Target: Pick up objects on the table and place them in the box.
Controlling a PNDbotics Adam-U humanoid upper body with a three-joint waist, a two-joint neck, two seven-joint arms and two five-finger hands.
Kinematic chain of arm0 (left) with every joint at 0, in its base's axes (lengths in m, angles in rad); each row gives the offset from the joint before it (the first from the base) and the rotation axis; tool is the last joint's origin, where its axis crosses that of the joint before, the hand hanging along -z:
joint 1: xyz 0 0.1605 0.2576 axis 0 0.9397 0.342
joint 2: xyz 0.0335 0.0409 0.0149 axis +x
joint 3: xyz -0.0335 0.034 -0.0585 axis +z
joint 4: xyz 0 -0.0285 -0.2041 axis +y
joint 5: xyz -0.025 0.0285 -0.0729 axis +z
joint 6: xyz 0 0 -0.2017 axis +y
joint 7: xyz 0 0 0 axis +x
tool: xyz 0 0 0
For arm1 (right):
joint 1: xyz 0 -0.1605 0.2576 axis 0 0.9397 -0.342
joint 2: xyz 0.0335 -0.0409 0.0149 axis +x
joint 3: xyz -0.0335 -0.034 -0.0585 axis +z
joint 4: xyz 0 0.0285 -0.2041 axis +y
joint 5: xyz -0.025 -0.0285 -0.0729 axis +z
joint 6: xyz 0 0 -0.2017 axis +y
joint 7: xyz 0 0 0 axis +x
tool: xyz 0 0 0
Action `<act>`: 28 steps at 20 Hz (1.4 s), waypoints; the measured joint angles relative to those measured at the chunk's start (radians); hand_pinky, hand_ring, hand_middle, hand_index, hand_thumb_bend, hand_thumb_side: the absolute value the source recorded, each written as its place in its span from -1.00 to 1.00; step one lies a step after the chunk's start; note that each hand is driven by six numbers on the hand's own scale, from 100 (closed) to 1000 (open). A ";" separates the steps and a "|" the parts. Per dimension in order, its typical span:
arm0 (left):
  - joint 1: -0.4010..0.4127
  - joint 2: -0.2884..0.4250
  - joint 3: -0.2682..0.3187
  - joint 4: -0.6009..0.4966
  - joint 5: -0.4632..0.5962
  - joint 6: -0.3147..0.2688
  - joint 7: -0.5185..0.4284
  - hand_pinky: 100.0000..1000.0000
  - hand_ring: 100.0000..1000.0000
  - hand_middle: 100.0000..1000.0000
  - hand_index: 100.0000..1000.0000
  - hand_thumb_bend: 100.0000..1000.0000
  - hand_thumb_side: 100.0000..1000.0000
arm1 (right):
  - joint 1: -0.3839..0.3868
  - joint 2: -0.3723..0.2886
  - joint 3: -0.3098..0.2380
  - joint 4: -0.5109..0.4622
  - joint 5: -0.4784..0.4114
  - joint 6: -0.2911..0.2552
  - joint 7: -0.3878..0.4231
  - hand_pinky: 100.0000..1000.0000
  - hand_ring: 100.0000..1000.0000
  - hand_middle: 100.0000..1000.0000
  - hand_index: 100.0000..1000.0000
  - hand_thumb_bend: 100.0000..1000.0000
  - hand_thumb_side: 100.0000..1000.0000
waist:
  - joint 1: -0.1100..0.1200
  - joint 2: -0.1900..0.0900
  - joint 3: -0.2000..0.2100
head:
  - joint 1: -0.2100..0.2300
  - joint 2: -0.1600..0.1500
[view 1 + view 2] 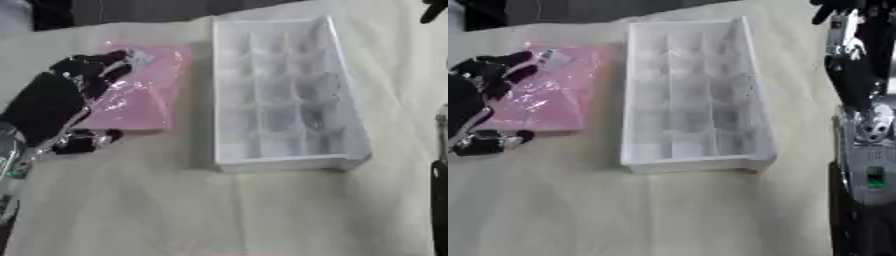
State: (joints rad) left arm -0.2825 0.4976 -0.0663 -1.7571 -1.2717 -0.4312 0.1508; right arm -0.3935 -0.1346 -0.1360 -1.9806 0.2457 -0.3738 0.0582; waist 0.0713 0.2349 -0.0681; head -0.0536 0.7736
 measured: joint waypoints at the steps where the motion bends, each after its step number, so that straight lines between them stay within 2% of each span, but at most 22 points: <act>1: 0.000 -0.003 -0.010 0.000 -0.001 -0.004 0.001 0.55 0.69 0.84 0.94 0.59 -0.90 | -0.003 0.002 0.000 0.000 0.000 0.000 0.000 -0.46 -0.13 0.18 0.25 -1.00 -0.05 | 0.000 0.000 -0.002 | 0.000 0.000; 2: -0.002 -0.006 -0.021 0.000 -0.001 -0.010 -0.001 0.55 0.68 0.83 0.92 0.53 -0.88 | -0.004 0.002 0.000 0.000 0.000 0.000 0.000 -0.46 -0.13 0.18 0.24 -1.00 -0.05 | 0.000 0.001 -0.004 | 0.000 0.000; 7: -0.036 -0.017 -0.058 0.004 0.014 -0.041 -0.021 0.54 0.66 0.81 0.90 0.53 -0.91 | -0.017 0.011 0.003 0.000 -0.001 -0.001 -0.001 -0.46 -0.13 0.18 0.24 -1.00 -0.05 | 0.000 0.008 -0.014 | 0.000 0.000; 8: -0.044 -0.017 -0.061 0.005 0.019 -0.043 -0.026 0.50 0.61 0.81 0.99 0.63 -0.85 | -0.021 0.011 0.004 0.000 -0.001 -0.001 -0.001 -0.46 -0.13 0.18 0.24 -1.00 -0.05 | 0.000 0.009 -0.017 | 0.000 0.000; 9: -0.053 -0.018 -0.063 0.008 0.028 -0.043 -0.037 0.64 0.81 0.92 1.00 0.72 -0.45 | -0.021 0.011 0.006 0.000 -0.001 -0.002 -0.002 -0.46 -0.13 0.18 0.24 -1.00 -0.05 | 0.000 0.012 -0.017 | 0.000 0.000; 10: -0.062 -0.023 -0.064 0.019 0.036 -0.039 -0.059 0.81 1.00 1.00 1.00 0.72 -0.11 | -0.022 0.011 0.006 0.000 -0.001 -0.003 -0.003 -0.46 -0.13 0.18 0.24 -1.00 -0.05 | 0.000 0.014 -0.019 | 0.000 0.000; 11: -0.074 -0.028 -0.065 0.036 0.041 -0.035 -0.094 0.88 1.00 1.00 1.00 0.69 0.04 | -0.023 0.012 0.007 0.000 -0.003 -0.004 -0.004 -0.46 -0.13 0.17 0.24 -1.00 -0.05 | 0.000 0.015 -0.022 | 0.001 0.000; 12: -0.092 -0.036 -0.065 0.062 0.044 -0.033 -0.142 0.86 1.00 1.00 1.00 0.66 0.08 | -0.027 0.015 0.007 0.000 -0.005 -0.005 -0.005 -0.46 -0.13 0.17 0.24 -1.00 -0.05 | 0.000 0.016 -0.023 | 0.001 0.000; 14: -0.137 -0.060 -0.061 0.137 0.052 -0.032 -0.240 0.66 0.85 0.99 1.00 0.59 -0.08 | -0.041 0.023 0.011 0.000 -0.009 -0.005 -0.005 -0.45 -0.13 0.17 0.24 -1.00 -0.01 | 0.000 0.021 -0.028 | 0.001 0.000; 15: -0.165 -0.072 -0.054 0.179 0.058 -0.033 -0.275 0.27 0.41 0.69 0.93 0.31 -1.00 | -0.048 0.027 0.013 0.000 -0.011 -0.005 -0.005 -0.45 -0.13 0.17 0.24 -1.00 -0.04 | 0.000 0.021 -0.031 | 0.002 0.000; 16: -0.197 -0.084 -0.042 0.218 0.064 -0.031 -0.290 0.12 0.19 0.52 0.78 0.04 -1.00 | -0.054 0.029 0.015 0.000 -0.013 -0.006 -0.005 -0.45 -0.13 0.17 0.23 -1.00 -0.04 | 0.000 0.021 -0.034 | 0.003 0.000; 17: -0.225 -0.094 -0.033 0.254 0.067 -0.027 -0.287 -0.16 -0.11 0.19 0.46 -0.46 -1.00 | -0.060 0.029 0.017 0.000 -0.016 -0.006 -0.005 -0.45 -0.13 0.16 0.23 -1.00 -0.04 | 0.000 0.021 -0.038 | 0.004 0.000; 18: -0.249 -0.104 -0.022 0.293 0.069 -0.019 -0.260 -0.10 -0.05 0.26 0.52 -0.36 -1.00 | -0.065 0.029 0.019 0.000 -0.018 -0.007 -0.006 -0.45 -0.13 0.17 0.23 -1.00 -0.04 | 0.000 0.021 -0.042 | 0.007 0.000; 19: -0.264 -0.111 -0.016 0.325 0.070 -0.012 -0.224 -0.52 -0.37 -0.12 0.06 -1.00 -1.00 | -0.067 0.029 0.019 0.000 -0.018 -0.008 -0.007 -0.45 -0.13 0.16 0.23 -1.00 -0.03 | 0.000 0.022 -0.042 | 0.010 0.000; 21: -0.291 -0.122 -0.004 0.390 0.075 -0.002 -0.113 -0.88 -0.62 -0.45 -0.26 -1.00 -1.00 | -0.074 0.030 0.021 0.000 -0.022 -0.010 -0.009 -0.45 -0.13 0.16 0.23 -1.00 -0.03 | 0.000 0.023 -0.047 | 0.011 0.000; 22: -0.297 -0.124 -0.001 0.415 0.076 -0.001 -0.059 -0.93 -0.66 -0.50 -0.30 -1.00 -1.00 | -0.074 0.032 0.022 0.000 -0.025 -0.010 -0.009 -0.45 -0.13 0.16 0.23 -1.00 -0.03 | 0.000 0.024 -0.048 | 0.012 0.000; 23: -0.299 -0.127 0.001 0.438 0.076 -0.001 0.001 -1.00 -0.78 -0.67 -0.43 -1.00 -1.00 | -0.075 0.033 0.024 0.000 -0.026 -0.010 -0.009 -0.45 -0.13 0.16 0.23 -1.00 -0.04 | 0.000 0.025 -0.048 | 0.014 0.000; 26: -0.298 -0.131 0.003 0.474 0.065 -0.012 0.147 -1.00 -0.81 -0.70 -0.46 -1.00 -1.00 | -0.078 0.036 0.025 0.000 -0.029 -0.009 -0.010 -0.45 -0.13 0.16 0.23 -1.00 -0.04 | 0.000 0.025 -0.048 | 0.019 0.000; 28: -0.298 -0.131 0.003 0.486 0.051 -0.022 0.209 -1.00 -0.81 -0.71 -0.47 -1.00 -1.00 | -0.078 0.036 0.025 0.000 -0.031 -0.009 -0.009 -0.45 -0.13 0.16 0.23 -1.00 -0.04 | 0.000 0.025 -0.048 | 0.019 0.000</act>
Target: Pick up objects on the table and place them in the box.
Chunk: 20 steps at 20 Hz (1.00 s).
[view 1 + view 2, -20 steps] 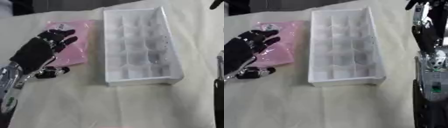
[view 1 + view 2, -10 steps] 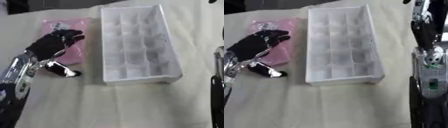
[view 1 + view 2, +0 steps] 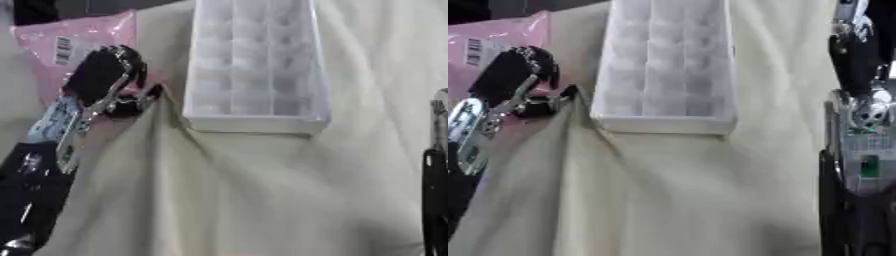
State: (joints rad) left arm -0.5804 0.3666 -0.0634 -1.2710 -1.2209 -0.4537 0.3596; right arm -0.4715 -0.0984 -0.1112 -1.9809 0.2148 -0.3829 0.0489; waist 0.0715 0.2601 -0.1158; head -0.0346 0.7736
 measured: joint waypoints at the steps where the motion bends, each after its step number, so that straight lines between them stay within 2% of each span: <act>1: 0.000 0.000 0.000 0.005 -0.006 -0.003 0.020 -1.00 -0.82 -0.71 -0.47 -1.00 -1.00 | 0.000 0.000 0.000 0.000 0.000 0.000 0.000 -0.45 -0.13 0.17 0.23 -1.00 -0.04 | 0.000 0.000 0.000 | 0.000 0.000; 7: 0.000 0.000 -0.006 0.018 0.001 -0.006 0.050 -1.00 -0.86 -0.76 -0.51 -1.00 -1.00 | 0.001 0.000 0.000 0.000 0.000 0.001 0.001 -0.45 -0.13 0.17 0.24 -1.00 -0.04 | 0.000 -0.001 0.001 | 0.000 0.000; 11: 0.000 0.006 -0.018 0.021 0.083 -0.012 0.029 -1.00 -0.91 -0.79 -0.54 -1.00 -1.00 | 0.006 0.000 0.000 0.000 0.000 0.005 0.005 -0.45 -0.13 0.17 0.24 -1.00 -0.04 | 0.000 -0.005 0.002 | 0.000 0.000; 16: -0.019 0.070 -0.036 -0.027 0.270 -0.059 -0.050 -1.00 -0.96 -0.80 -0.55 -1.00 -1.00 | 0.012 0.000 0.001 0.000 0.000 0.009 0.010 -0.45 -0.13 0.17 0.24 -1.00 -0.04 | 0.004 -0.009 0.004 | 0.000 0.000; 20: -0.067 0.167 -0.037 -0.102 0.505 -0.084 -0.180 -1.00 -1.00 -0.82 -0.57 -1.00 -1.00 | 0.024 -0.001 0.004 0.000 -0.001 0.014 0.014 -0.45 -0.13 0.17 0.24 -1.00 -0.04 | 0.012 -0.028 0.009 | 0.000 0.000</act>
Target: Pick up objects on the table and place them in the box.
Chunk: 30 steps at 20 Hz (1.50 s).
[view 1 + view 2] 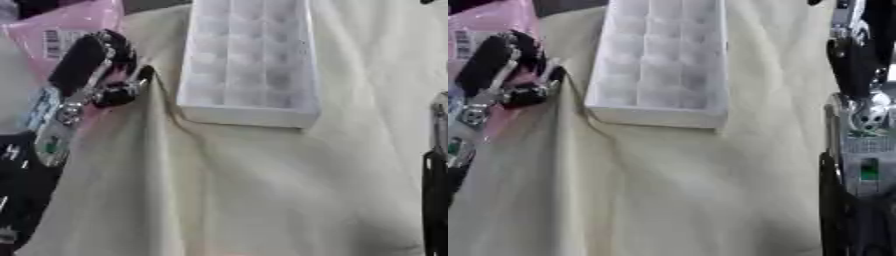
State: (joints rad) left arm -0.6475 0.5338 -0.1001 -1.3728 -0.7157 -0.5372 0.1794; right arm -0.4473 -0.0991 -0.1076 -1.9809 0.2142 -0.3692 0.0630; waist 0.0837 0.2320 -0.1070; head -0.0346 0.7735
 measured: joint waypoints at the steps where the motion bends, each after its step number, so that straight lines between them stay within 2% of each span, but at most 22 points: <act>1: -0.010 0.025 0.001 -0.017 0.063 -0.001 -0.037 -1.00 -1.00 -0.81 -0.57 -1.00 -1.00 | 0.003 0.000 0.002 0.000 0.000 0.001 0.001 -0.45 -0.13 0.17 0.24 -1.00 -0.04 | 0.003 -0.003 0.003 | 0.000 0.000; 4: -0.037 0.087 0.009 -0.053 0.215 0.005 -0.135 -1.00 -1.00 -0.79 -0.56 -1.00 -1.00 | 0.011 -0.002 0.002 0.000 0.000 0.004 0.004 -0.45 -0.13 0.17 0.24 -1.00 -0.04 | 0.008 -0.014 0.009 | 0.000 0.000; 7: -0.063 0.130 0.019 -0.056 0.295 0.010 -0.209 -1.00 -1.00 -0.78 -0.54 -1.00 -1.00 | 0.018 -0.009 0.003 0.000 -0.002 0.008 0.008 -0.45 -0.13 0.17 0.24 -1.00 -0.04 | 0.011 -0.023 0.013 | -0.001 0.000; 11: -0.086 0.159 0.019 -0.045 0.320 0.000 -0.269 -1.00 -0.99 -0.76 -0.54 -1.00 -1.00 | 0.025 -0.009 0.004 0.000 -0.003 0.009 0.010 -0.45 -0.13 0.17 0.24 -1.00 -0.04 | 0.013 -0.030 0.016 | -0.001 0.000; 17: -0.144 0.164 0.012 -0.038 0.316 -0.025 -0.295 -1.00 -0.98 -0.75 -0.53 -1.00 -1.00 | 0.026 -0.010 0.009 0.000 -0.003 0.012 0.013 -0.45 -0.13 0.17 0.24 -1.00 -0.04 | 0.016 -0.034 0.014 | -0.002 0.000; 22: -0.226 0.124 -0.030 -0.025 0.301 -0.047 -0.321 -1.00 -0.97 -0.75 -0.53 -1.00 -1.00 | 0.027 -0.010 0.012 0.000 -0.005 0.012 0.014 -0.45 -0.13 0.17 0.24 -1.00 -0.04 | 0.018 -0.040 0.006 | -0.002 0.000; 27: -0.312 0.024 -0.072 -0.001 0.279 -0.067 -0.353 -1.00 -0.92 -0.75 -0.52 -1.00 -1.00 | 0.026 -0.008 0.021 0.000 -0.013 0.012 0.022 -0.45 -0.13 0.17 0.24 -1.00 -0.04 | 0.021 -0.040 -0.022 | 0.000 0.000; 28: -0.322 0.006 -0.077 0.003 0.267 -0.071 -0.356 -1.00 -0.90 -0.74 -0.51 -0.93 -1.00 | 0.026 -0.008 0.022 0.000 -0.014 0.012 0.023 -0.45 -0.13 0.17 0.24 -1.00 -0.04 | 0.023 -0.040 -0.027 | 0.000 0.000; 29: -0.330 -0.011 -0.081 0.007 0.251 -0.077 -0.358 -1.00 -0.90 -0.73 -0.51 -0.55 -1.00 | 0.026 -0.008 0.024 0.000 -0.017 0.011 0.024 -0.45 -0.13 0.17 0.24 -1.00 -0.01 | 0.025 -0.040 -0.033 | 0.000 0.000; 30: -0.338 -0.026 -0.086 0.010 0.232 -0.083 -0.357 -1.00 -0.87 -0.72 -0.50 -0.77 -1.00 | 0.025 -0.008 0.027 0.000 -0.020 0.010 0.026 -0.45 -0.13 0.17 0.24 -1.00 -0.04 | 0.027 -0.040 -0.039 | 0.000 0.000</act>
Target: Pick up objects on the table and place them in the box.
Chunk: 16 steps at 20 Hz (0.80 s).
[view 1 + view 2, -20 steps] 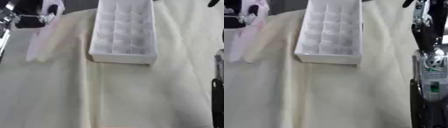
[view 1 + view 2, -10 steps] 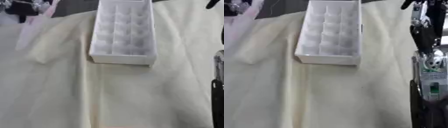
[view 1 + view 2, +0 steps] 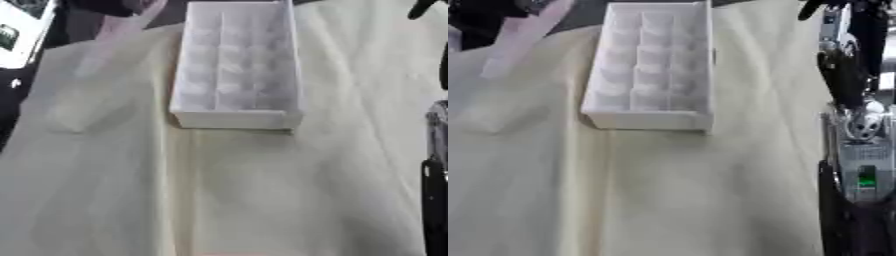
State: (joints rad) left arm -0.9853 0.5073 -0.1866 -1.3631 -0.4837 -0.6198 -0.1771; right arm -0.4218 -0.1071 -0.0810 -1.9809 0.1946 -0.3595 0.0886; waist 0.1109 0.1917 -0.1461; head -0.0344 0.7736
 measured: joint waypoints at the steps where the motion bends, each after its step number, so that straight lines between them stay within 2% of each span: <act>1: -0.008 -0.012 -0.005 0.002 -0.023 -0.007 0.003 -1.00 -0.87 -0.71 -0.50 -0.74 -1.00 | -0.001 0.000 0.001 0.000 -0.001 -0.001 0.001 -0.45 -0.13 0.17 0.24 -1.00 -0.04 | 0.002 0.000 -0.005 | 0.000 0.000; 4: -0.023 -0.042 -0.031 0.012 -0.127 -0.036 0.025 -1.00 -0.82 -0.68 -0.47 -0.54 -1.00 | -0.006 0.001 0.006 0.000 -0.005 -0.002 0.004 -0.45 -0.13 0.17 0.24 -1.00 -0.04 | 0.005 0.001 -0.019 | 0.001 0.000; 5: -0.027 -0.046 -0.047 0.018 -0.166 -0.052 0.034 -1.00 -0.81 -0.68 -0.47 0.46 -1.00 | -0.010 0.002 0.007 0.000 -0.008 -0.002 0.007 -0.45 -0.13 0.17 0.24 -1.00 -0.04 | 0.006 0.002 -0.024 | 0.003 0.000; 6: -0.028 -0.049 -0.063 0.025 -0.206 -0.070 0.044 -1.00 -0.78 -0.66 -0.46 -0.35 -1.00 | -0.011 0.005 0.008 0.000 -0.010 -0.002 0.009 -0.45 -0.13 0.17 0.24 -1.00 -0.04 | 0.007 0.002 -0.028 | 0.004 0.000; 7: -0.029 -0.051 -0.082 0.031 -0.251 -0.093 0.055 -1.00 -0.79 -0.66 -0.46 -0.37 -1.00 | -0.012 0.008 0.010 0.000 -0.011 -0.002 0.010 -0.45 -0.13 0.17 0.24 -1.00 -0.04 | 0.010 0.003 -0.031 | 0.005 0.000; 8: -0.034 -0.051 -0.102 0.037 -0.298 -0.117 0.070 -1.00 -0.77 -0.65 -0.45 -0.26 -1.00 | -0.014 0.009 0.012 0.000 -0.012 -0.003 0.011 -0.45 -0.13 0.17 0.24 -1.00 -0.04 | 0.013 0.005 -0.035 | 0.005 0.000; 10: -0.040 -0.051 -0.141 0.047 -0.395 -0.166 0.108 -1.00 -0.76 -0.65 -0.45 -0.23 -1.00 | -0.017 0.009 0.013 0.000 -0.015 -0.006 0.014 -0.45 -0.13 0.17 0.24 -1.00 -0.05 | 0.016 0.007 -0.041 | 0.005 0.000; 13: -0.044 -0.051 -0.188 0.064 -0.527 -0.228 0.175 -1.00 -0.76 -0.65 -0.45 -0.24 -1.00 | -0.018 0.009 0.014 0.000 -0.019 -0.007 0.016 -0.45 -0.13 0.17 0.24 -1.00 -0.05 | 0.017 0.011 -0.047 | 0.005 0.000; 16: -0.044 -0.052 -0.218 0.098 -0.622 -0.266 0.237 -1.00 -0.76 -0.64 -0.45 -0.34 -0.98 | -0.019 0.009 0.014 0.000 -0.019 -0.010 0.019 -0.45 -0.14 0.17 0.24 -1.00 -0.04 | 0.022 0.015 -0.052 | 0.005 0.000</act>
State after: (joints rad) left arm -1.0296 0.4552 -0.4050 -1.2653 -1.1059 -0.8863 0.0602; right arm -0.4407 -0.0985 -0.0673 -1.9810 0.1752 -0.3690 0.1076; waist 0.1327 0.2071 -0.1980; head -0.0291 0.7736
